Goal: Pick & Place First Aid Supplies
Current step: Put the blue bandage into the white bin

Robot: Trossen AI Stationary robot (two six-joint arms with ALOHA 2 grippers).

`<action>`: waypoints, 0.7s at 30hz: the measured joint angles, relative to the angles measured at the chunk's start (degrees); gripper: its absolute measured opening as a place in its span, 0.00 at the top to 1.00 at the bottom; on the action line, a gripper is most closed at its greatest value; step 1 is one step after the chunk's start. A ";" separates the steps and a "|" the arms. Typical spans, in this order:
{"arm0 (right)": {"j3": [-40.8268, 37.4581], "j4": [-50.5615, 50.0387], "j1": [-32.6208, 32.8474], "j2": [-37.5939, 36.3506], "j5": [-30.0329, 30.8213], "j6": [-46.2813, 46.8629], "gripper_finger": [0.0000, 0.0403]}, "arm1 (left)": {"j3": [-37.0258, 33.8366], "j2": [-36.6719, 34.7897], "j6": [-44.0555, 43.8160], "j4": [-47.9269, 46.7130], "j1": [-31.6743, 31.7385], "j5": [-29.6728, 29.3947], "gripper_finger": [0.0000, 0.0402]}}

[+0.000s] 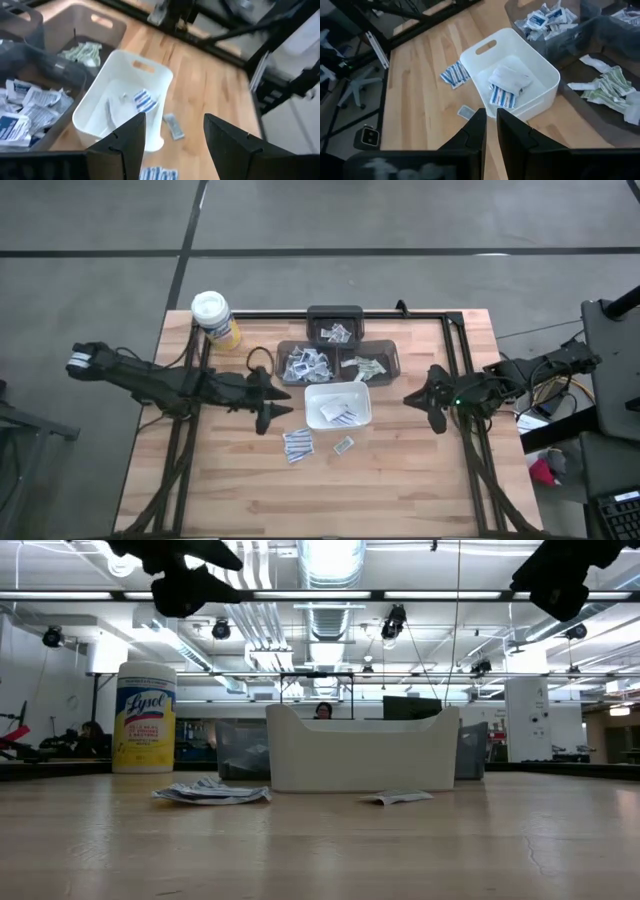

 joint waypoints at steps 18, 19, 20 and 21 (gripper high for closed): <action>-9.41 13.65 0.00 -17.78 -4.63 -12.81 0.89 | 14.44 12.39 -3.98 -16.04 -2.08 -0.02 0.51; -9.92 14.82 0.00 -18.62 -5.03 -14.00 0.89 | 14.46 12.55 -4.72 -16.12 -2.35 -0.01 0.51; -10.46 16.20 0.00 -19.43 -5.21 -15.38 0.89 | 14.46 12.71 -5.45 -16.32 -2.61 -0.01 0.51; -11.07 17.67 0.00 -20.28 -5.37 -16.87 0.89 | 14.44 12.89 -6.31 -16.31 -2.84 -0.01 0.51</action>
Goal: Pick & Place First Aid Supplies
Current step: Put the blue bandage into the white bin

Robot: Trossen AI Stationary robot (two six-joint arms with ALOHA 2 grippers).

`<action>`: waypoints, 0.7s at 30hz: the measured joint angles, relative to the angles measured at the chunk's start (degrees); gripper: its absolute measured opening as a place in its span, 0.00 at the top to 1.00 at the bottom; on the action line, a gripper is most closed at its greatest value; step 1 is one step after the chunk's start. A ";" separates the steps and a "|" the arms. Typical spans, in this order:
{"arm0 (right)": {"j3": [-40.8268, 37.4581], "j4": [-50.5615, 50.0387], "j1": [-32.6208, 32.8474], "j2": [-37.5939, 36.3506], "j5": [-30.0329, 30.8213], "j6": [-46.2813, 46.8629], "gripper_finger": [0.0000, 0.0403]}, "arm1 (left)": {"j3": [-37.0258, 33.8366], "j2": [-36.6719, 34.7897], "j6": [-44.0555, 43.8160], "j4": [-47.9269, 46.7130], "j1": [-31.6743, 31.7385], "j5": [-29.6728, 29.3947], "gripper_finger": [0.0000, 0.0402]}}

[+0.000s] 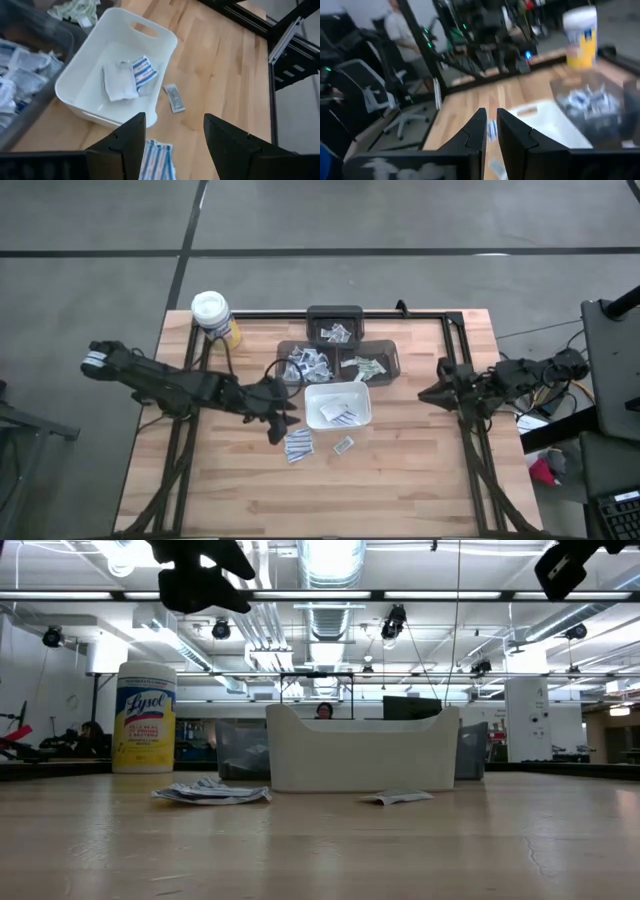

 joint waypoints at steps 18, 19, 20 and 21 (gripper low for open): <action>-9.31 2.99 -0.02 -14.37 -2.50 -3.35 0.89 | -0.03 2.44 -6.30 -0.04 -1.88 -0.02 0.51; -9.77 2.51 -0.04 -14.93 -2.32 -3.34 0.89 | -0.03 2.44 -6.20 -0.05 -1.88 -0.02 0.51; -10.29 2.18 -0.04 -15.43 -2.31 -3.31 0.89 | -0.03 2.44 -6.03 -0.03 -1.88 -0.03 0.51; -10.83 1.98 -0.04 -15.78 -2.31 -3.30 0.89 | -0.03 2.44 -6.03 -0.03 -1.88 -0.04 0.51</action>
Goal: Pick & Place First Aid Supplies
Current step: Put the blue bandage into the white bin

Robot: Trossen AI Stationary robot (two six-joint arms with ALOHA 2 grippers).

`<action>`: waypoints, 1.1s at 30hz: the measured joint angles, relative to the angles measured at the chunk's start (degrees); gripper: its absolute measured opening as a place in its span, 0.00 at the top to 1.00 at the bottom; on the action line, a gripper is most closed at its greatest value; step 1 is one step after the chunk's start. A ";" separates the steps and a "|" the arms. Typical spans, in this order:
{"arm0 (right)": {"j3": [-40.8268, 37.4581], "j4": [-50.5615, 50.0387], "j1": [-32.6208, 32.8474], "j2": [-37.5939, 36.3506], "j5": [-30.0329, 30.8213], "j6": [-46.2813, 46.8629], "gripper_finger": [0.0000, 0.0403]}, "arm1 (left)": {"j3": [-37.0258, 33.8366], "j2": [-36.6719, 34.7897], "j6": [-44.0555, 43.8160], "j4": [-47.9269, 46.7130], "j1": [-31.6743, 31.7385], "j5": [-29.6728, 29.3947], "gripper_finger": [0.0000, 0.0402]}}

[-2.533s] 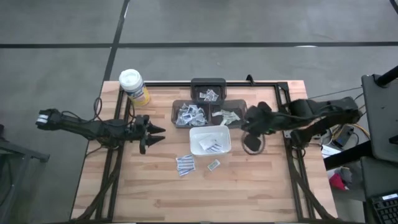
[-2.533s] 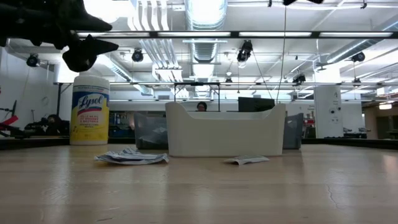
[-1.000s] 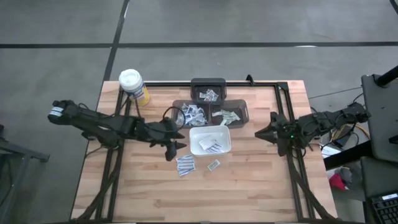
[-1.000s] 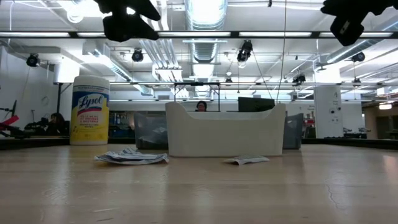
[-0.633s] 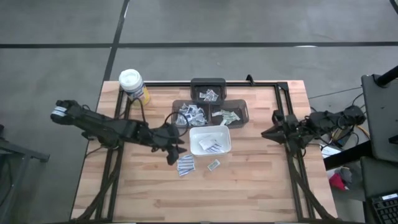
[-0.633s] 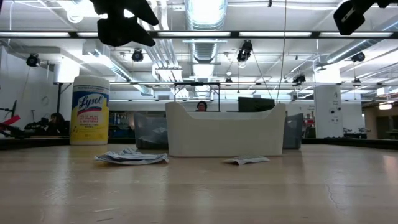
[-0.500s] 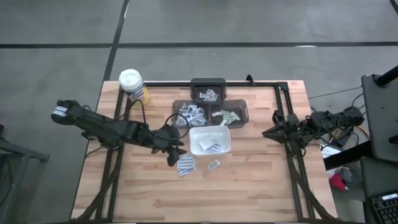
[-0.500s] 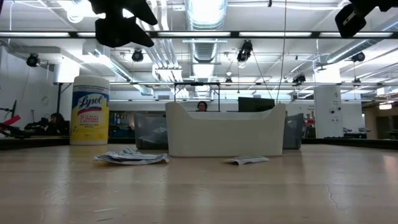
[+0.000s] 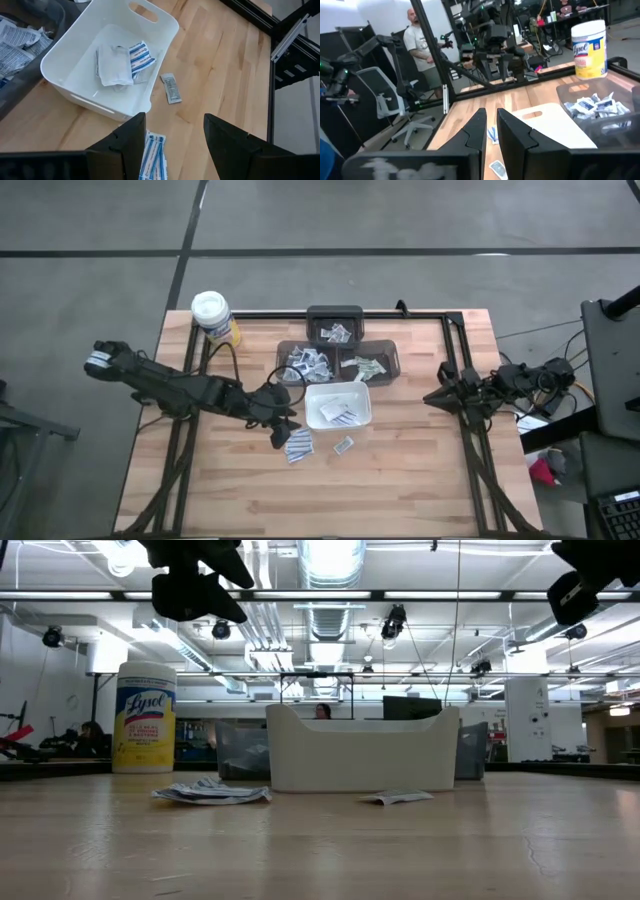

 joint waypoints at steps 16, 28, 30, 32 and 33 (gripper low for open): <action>-3.69 0.80 0.00 -2.97 1.06 -1.43 0.89 | -0.04 0.02 0.04 0.00 0.11 -0.02 0.51; -5.41 0.75 0.00 -2.98 -0.45 -0.21 0.89 | -1.20 0.02 0.71 -0.33 -0.33 0.01 0.51; -6.27 0.99 0.00 -2.98 -0.63 0.00 0.89 | -1.59 0.02 -0.39 0.26 -0.33 0.01 0.51; -7.48 1.11 0.00 -2.98 -0.64 0.14 0.89 | -1.99 0.02 -1.57 0.46 -0.33 0.00 0.51; -8.04 1.68 0.00 -2.98 -0.66 0.15 0.89 | -2.05 0.02 -1.82 0.42 -0.33 0.00 0.51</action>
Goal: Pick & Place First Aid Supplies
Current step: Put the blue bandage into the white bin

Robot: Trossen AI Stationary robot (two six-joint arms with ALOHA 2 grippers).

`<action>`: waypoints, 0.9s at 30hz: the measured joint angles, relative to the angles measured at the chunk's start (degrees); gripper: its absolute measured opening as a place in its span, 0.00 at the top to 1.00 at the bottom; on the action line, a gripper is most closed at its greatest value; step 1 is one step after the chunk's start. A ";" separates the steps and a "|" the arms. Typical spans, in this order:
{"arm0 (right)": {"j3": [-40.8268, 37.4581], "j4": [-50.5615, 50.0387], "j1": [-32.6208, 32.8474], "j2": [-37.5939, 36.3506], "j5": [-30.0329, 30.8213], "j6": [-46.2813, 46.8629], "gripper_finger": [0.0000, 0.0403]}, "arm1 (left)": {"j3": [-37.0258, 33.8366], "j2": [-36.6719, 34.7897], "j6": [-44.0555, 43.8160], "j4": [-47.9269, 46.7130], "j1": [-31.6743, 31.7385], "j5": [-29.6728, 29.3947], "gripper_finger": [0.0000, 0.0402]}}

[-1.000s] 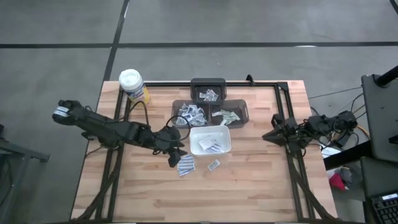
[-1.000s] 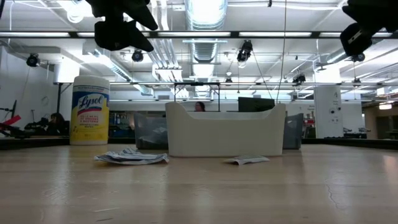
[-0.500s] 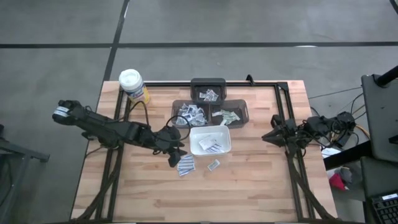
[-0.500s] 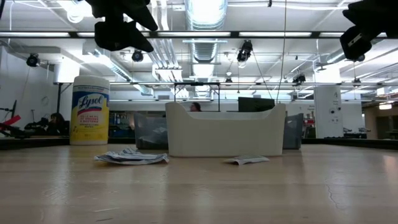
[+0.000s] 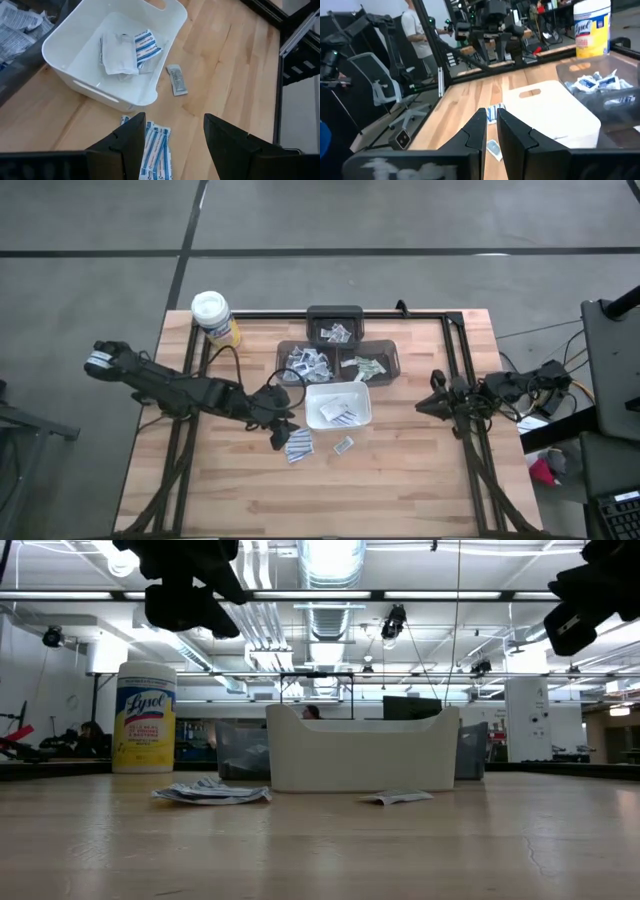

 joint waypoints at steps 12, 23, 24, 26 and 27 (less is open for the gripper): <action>-5.72 4.65 0.00 -0.02 -1.27 1.10 0.89 | -0.02 0.00 -0.06 1.07 0.00 0.00 0.51; -6.80 7.51 0.00 0.00 -0.84 0.02 0.89 | -0.02 1.18 -8.40 -4.73 -0.54 6.51 0.51; -6.80 7.52 -0.01 0.00 -0.83 0.02 0.89 | -0.02 1.74 -9.35 -5.60 -0.83 7.12 0.51; -6.80 7.51 -0.01 0.07 -0.83 0.02 0.89 | -0.02 3.24 -11.23 -6.95 -1.48 7.90 0.51; -6.80 7.50 -0.02 0.04 -0.81 0.02 0.89 | -0.02 4.00 -12.05 -7.47 -1.79 7.91 0.51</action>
